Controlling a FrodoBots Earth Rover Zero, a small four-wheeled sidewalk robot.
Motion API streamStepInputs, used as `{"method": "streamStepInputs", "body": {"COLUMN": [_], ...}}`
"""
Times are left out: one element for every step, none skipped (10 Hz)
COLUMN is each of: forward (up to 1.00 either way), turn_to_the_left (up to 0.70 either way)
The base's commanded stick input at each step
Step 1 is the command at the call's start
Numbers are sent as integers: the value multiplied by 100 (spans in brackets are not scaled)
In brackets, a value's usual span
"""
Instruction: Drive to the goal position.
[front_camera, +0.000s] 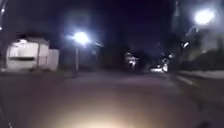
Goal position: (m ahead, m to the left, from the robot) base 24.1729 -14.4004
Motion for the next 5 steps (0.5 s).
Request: {"method": "streamStepInputs", "body": {"forward": [70,70,70,70,70], "turn_to_the_left": [-35,-35,-35,-35,-35]}}
